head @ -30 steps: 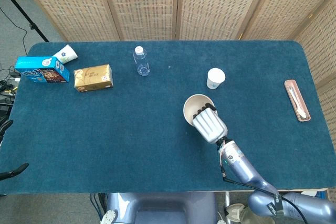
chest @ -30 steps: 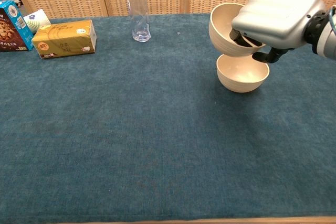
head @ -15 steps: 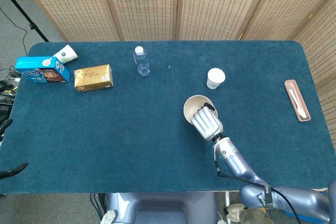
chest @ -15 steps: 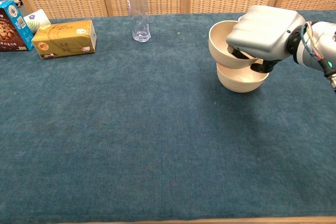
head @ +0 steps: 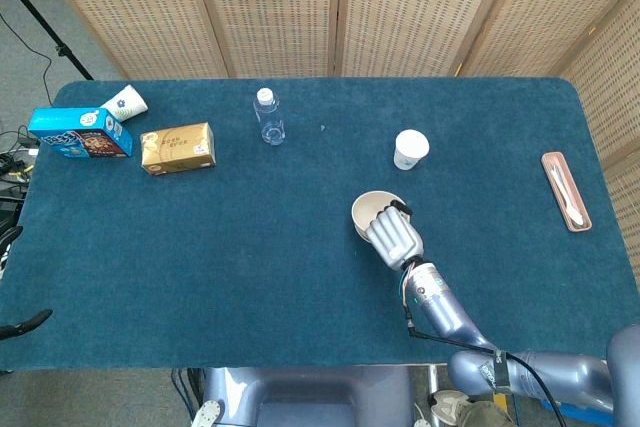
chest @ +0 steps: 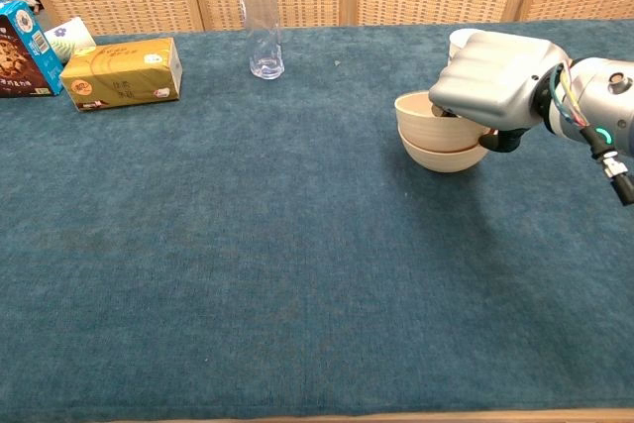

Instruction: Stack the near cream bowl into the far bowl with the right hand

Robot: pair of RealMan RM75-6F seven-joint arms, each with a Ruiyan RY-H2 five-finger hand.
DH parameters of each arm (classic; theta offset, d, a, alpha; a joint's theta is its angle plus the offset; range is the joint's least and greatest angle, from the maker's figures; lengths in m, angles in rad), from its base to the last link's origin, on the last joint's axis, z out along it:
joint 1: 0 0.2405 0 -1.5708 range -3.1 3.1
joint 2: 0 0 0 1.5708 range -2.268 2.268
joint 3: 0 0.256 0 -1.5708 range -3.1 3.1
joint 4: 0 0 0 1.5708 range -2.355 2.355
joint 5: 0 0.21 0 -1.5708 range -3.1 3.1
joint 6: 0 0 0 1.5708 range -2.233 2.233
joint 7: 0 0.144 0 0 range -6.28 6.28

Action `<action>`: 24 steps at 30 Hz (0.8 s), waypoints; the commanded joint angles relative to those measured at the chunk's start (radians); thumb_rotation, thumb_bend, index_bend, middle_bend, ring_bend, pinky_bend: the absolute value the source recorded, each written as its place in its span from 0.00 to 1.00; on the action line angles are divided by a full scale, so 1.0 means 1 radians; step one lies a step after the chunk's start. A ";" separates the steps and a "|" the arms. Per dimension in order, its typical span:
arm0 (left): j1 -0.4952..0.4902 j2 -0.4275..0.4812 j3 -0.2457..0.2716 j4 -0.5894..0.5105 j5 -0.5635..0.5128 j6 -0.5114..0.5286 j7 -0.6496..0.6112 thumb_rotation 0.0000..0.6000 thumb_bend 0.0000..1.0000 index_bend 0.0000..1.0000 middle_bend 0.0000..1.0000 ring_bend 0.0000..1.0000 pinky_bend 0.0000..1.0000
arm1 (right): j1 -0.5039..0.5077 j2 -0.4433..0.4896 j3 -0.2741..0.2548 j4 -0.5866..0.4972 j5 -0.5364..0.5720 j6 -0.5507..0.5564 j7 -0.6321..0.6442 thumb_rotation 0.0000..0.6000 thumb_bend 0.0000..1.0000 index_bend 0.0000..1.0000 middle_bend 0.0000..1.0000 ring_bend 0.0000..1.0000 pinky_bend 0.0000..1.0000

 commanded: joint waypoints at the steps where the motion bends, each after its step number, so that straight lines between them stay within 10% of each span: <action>1: -0.001 0.001 0.000 0.001 0.001 -0.001 -0.002 1.00 0.00 0.00 0.00 0.00 0.00 | 0.015 0.002 -0.011 -0.019 0.051 0.011 -0.014 1.00 0.42 0.40 0.37 0.41 0.42; 24: 0.000 -0.002 0.000 0.003 0.005 0.000 0.003 1.00 0.00 0.00 0.00 0.00 0.00 | 0.056 0.062 -0.078 -0.221 0.050 0.187 0.021 1.00 0.43 0.06 0.06 0.24 0.28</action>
